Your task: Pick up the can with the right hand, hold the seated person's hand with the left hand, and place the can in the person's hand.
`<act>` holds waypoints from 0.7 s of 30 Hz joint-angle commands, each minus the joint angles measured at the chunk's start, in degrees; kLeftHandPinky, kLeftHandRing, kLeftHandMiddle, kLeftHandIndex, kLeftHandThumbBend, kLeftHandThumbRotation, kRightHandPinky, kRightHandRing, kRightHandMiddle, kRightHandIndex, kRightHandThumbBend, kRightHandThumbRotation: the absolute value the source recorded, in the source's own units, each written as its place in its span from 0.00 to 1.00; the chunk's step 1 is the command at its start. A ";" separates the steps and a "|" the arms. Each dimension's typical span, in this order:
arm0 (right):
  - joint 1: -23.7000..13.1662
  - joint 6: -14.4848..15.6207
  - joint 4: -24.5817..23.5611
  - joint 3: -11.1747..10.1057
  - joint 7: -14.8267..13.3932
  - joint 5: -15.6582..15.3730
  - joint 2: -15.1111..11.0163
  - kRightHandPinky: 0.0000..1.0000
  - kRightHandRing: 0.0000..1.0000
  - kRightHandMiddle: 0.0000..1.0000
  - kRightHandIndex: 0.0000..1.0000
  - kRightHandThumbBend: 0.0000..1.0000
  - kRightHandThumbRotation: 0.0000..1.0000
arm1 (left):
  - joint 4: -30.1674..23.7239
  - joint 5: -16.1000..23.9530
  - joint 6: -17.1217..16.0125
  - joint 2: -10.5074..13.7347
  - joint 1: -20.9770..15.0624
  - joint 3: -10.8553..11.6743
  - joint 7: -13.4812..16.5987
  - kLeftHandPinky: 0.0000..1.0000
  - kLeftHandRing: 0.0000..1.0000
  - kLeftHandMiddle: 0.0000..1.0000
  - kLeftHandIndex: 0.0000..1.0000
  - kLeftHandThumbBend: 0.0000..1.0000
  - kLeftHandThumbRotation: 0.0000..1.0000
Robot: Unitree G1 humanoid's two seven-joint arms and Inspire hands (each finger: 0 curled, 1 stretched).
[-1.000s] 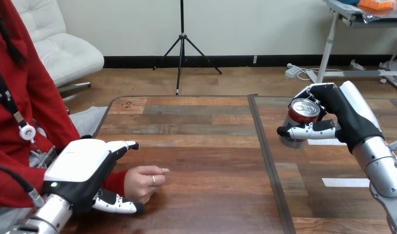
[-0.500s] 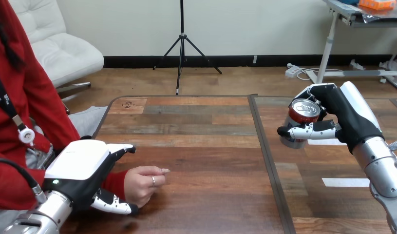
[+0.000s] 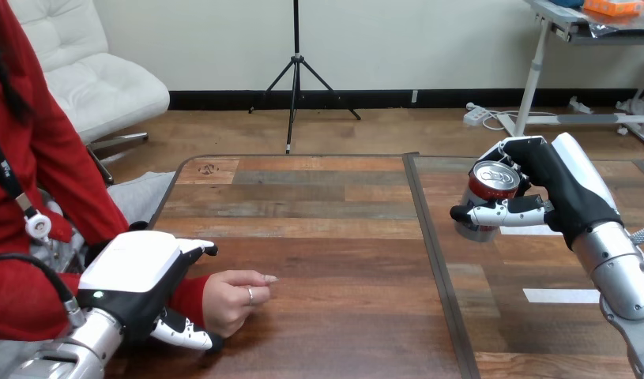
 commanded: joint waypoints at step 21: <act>-3.53 -1.21 -3.10 -1.30 -0.09 1.52 -0.39 0.34 0.37 0.42 0.45 0.74 0.00 | 4.89 -0.43 2.07 1.82 -8.07 -3.73 -0.43 0.81 0.85 0.87 0.85 1.00 0.30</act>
